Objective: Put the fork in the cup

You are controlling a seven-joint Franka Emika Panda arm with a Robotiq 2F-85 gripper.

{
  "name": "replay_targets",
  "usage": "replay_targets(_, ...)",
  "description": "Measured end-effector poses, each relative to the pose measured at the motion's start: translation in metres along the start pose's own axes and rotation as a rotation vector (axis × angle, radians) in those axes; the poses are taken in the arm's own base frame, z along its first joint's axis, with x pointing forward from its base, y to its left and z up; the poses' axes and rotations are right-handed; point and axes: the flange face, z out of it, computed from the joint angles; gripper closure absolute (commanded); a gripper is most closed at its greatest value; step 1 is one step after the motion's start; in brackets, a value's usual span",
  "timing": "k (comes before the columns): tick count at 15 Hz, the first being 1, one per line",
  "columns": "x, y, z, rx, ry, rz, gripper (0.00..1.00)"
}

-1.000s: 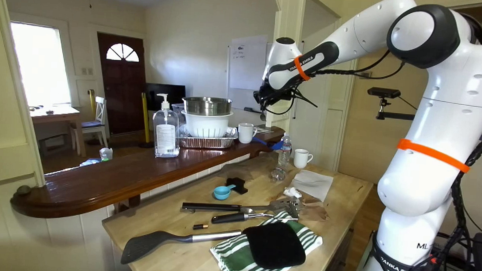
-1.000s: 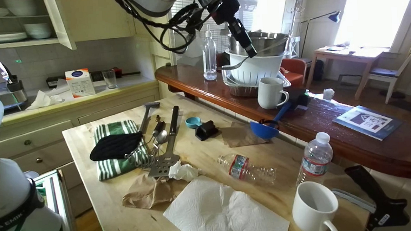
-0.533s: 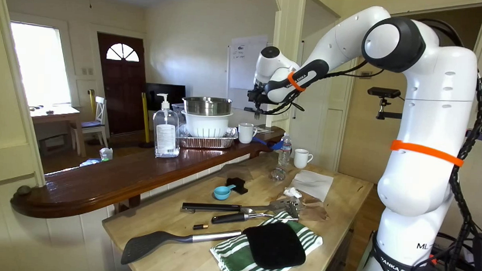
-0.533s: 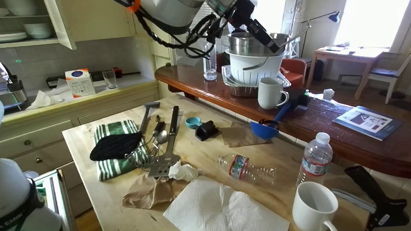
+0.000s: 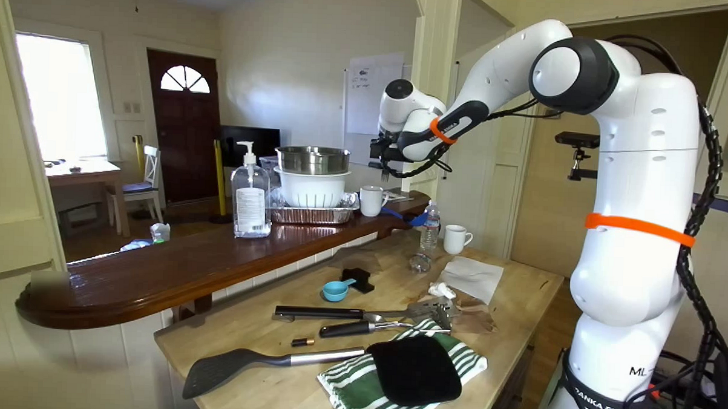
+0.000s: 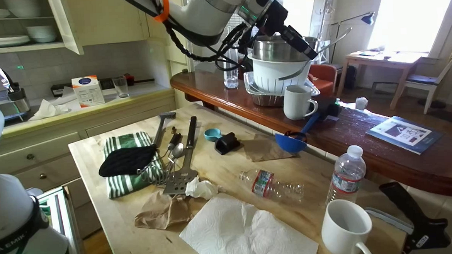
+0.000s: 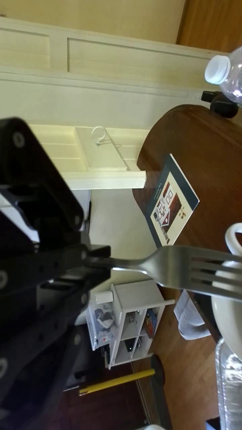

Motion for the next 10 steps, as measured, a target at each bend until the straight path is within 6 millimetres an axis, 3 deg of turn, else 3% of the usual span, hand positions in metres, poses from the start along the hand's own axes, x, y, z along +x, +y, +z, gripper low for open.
replay_targets(10, 0.001, -0.011, 0.017, -0.013, 0.089, 0.028, 0.97)
